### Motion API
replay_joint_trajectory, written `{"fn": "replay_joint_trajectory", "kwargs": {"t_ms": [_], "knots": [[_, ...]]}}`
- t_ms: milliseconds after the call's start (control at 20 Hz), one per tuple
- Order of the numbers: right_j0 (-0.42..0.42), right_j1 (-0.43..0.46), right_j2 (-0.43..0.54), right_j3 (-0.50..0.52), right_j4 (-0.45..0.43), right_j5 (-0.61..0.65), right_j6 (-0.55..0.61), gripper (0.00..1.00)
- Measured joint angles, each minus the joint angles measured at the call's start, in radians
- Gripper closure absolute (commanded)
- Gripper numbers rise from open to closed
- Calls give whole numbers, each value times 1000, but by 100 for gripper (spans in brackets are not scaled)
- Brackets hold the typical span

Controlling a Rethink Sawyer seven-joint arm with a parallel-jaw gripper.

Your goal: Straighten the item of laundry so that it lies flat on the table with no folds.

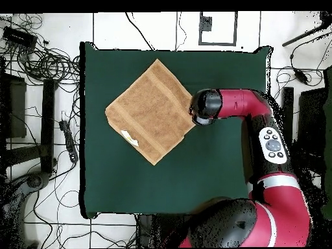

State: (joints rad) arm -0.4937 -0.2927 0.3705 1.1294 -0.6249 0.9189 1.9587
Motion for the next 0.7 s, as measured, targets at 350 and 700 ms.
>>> {"fn": "replay_joint_trajectory", "kwargs": {"t_ms": [350, 700], "knots": [[-27, 19, 39, -30, 1, 50, -120, 0], [-72, 44, 102, -63, 2, 117, -272, 0]]}}
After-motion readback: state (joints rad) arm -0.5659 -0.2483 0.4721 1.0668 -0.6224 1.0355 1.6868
